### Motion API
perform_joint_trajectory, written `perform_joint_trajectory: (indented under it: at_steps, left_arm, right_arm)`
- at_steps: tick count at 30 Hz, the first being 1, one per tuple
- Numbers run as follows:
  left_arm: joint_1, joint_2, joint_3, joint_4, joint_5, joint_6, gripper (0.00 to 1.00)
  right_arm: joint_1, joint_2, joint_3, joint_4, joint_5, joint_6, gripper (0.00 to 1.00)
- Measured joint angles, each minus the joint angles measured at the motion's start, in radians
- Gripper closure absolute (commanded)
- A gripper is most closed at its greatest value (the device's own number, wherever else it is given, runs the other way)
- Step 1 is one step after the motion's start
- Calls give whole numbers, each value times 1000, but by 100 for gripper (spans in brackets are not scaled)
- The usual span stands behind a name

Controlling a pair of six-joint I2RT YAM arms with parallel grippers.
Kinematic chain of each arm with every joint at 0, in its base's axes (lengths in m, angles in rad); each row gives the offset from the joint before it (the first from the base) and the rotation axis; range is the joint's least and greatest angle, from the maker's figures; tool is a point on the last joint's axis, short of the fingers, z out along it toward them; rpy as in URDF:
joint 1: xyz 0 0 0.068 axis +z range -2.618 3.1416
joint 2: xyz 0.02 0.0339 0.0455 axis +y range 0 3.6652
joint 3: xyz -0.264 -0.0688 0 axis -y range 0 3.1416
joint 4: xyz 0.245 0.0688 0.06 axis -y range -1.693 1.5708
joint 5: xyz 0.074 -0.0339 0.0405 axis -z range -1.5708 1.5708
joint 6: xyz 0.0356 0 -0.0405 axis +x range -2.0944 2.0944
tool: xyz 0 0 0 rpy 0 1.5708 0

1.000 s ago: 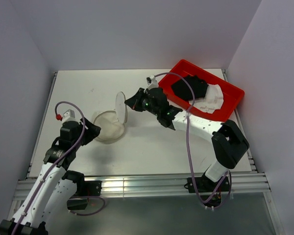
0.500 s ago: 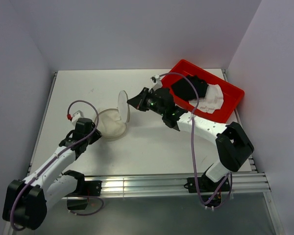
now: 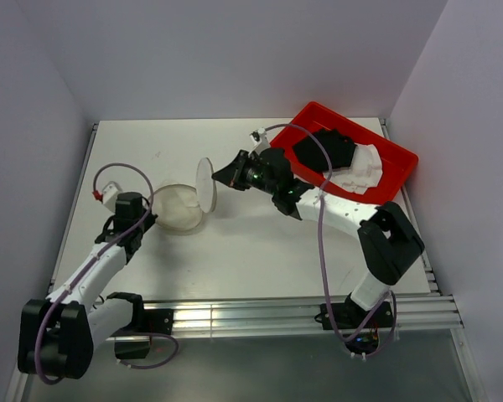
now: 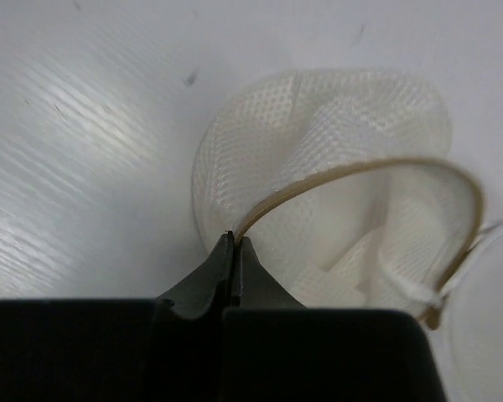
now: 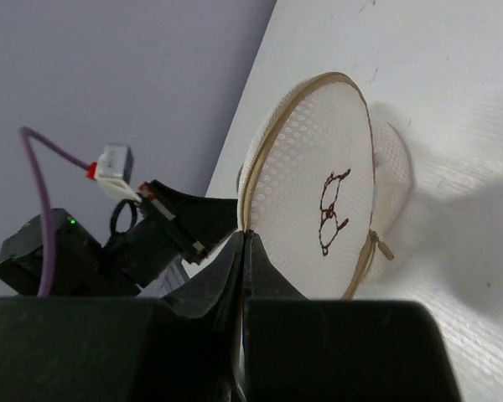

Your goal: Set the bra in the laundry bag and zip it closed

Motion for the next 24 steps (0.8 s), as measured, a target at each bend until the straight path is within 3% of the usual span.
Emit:
perform_joint_trajectory:
  at_steps: [4, 7, 8, 9, 10, 13, 20, 24]
  left_arm:
    - [131, -27, 0, 40, 6, -22, 99]
    - [172, -21, 0, 45, 21, -34, 52]
    - [173, -24, 0, 44, 30, -35, 21]
    - [174, -31, 0, 42, 39, -34, 10]
    - [174, -47, 0, 41, 48, -40, 5]
    - [174, -141, -3, 38, 87, -42, 1]
    - [174, -368, 2, 39, 267, -18, 1]
    - [165, -392, 73, -8, 502, 42, 1]
  right_arm:
    - [0, 97, 101, -40, -12, 1, 100]
    - [-4, 159, 187, -94, 3, -18, 100]
    - [-6, 178, 208, -109, 14, -27, 100]
    - [-9, 190, 220, -121, 23, -35, 93]
    - [-14, 207, 231, -138, 39, -47, 70]
    - [-35, 248, 243, -207, 79, -93, 34]
    - [-171, 175, 209, -379, 172, -225, 37]
    - [-334, 31, 130, -420, 285, -275, 52]
